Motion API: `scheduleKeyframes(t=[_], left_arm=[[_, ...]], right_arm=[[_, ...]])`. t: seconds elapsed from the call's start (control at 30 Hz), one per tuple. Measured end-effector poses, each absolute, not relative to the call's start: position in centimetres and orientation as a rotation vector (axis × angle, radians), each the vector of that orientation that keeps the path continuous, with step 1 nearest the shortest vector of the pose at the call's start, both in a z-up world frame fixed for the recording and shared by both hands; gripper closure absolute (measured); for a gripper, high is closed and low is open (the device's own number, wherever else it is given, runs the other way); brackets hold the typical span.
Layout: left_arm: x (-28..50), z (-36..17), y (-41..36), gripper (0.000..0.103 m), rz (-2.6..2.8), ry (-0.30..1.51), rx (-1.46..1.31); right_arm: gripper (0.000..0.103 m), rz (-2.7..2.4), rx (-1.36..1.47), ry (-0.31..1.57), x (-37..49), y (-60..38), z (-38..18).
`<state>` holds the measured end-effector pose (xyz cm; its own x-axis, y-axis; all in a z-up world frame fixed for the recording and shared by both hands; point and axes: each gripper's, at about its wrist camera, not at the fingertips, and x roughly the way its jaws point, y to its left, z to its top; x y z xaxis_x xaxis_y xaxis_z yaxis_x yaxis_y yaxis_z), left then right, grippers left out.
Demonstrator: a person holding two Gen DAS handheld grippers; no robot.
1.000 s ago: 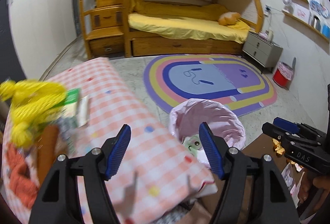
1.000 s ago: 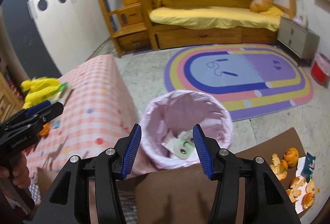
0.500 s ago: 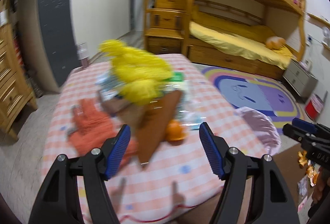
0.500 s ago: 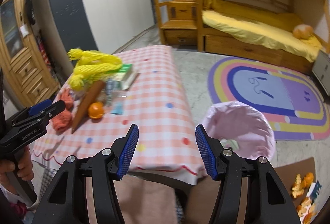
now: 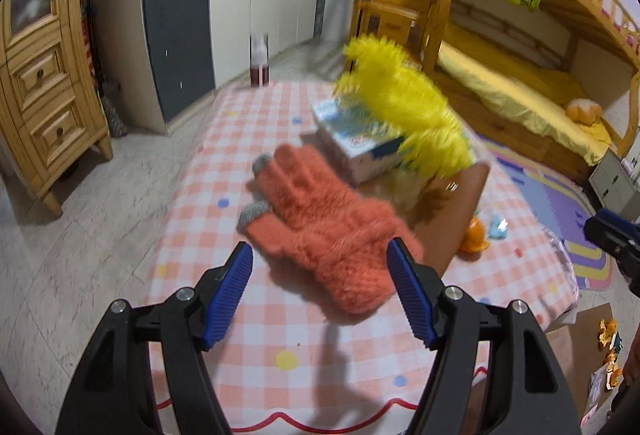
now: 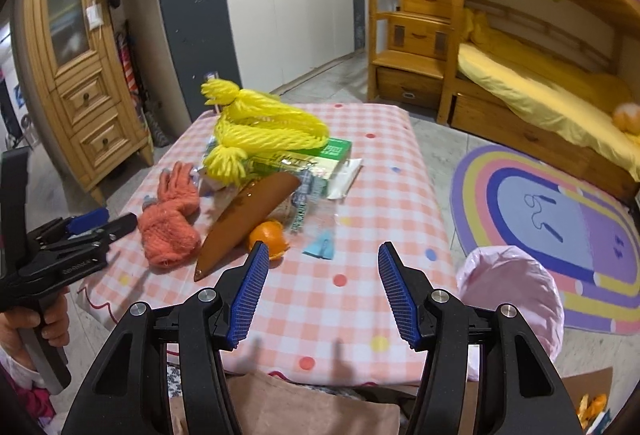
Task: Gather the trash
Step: 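Move both open tools back over the table items, then grasp the orange knitted glove with left tool while right tool grasps the yellow mesh net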
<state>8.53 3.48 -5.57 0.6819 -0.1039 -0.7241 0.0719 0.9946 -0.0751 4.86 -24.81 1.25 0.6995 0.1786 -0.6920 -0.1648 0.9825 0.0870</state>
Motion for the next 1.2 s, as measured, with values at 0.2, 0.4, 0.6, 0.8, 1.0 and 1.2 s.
scheduleKeyframes(t=[0.2,0.4,0.6,0.8,1.0,1.2], left_arm=[[10.6,-7.5,1.9,0.035,-0.103,0.879,-0.02],[11.2,-9.1,0.5,0.084,-0.113,0.867,0.105],[9.0,-5.0,2.9,0.088,-0.16,0.769,0.049],[7.7,-0.1,4.7,0.088,-0.156,0.67,0.022],[9.0,0.3,5.1,0.088,-0.14,0.656,0.009],[10.4,-1.5,5.5,0.088,-0.114,0.688,0.005]], right_arm=[[0.045,0.194,0.027,0.799,5.6,-24.9,0.4],[0.045,0.213,0.031,0.825,5.6,-24.9,-0.5],[0.045,0.256,0.004,0.805,5.5,-23.6,0.2],[0.039,0.308,-0.034,0.762,6.5,-21.2,1.8],[0.033,0.35,-0.049,0.751,9.5,-18.8,2.5],[0.04,0.348,-0.06,0.769,13.2,-16.6,1.8]])
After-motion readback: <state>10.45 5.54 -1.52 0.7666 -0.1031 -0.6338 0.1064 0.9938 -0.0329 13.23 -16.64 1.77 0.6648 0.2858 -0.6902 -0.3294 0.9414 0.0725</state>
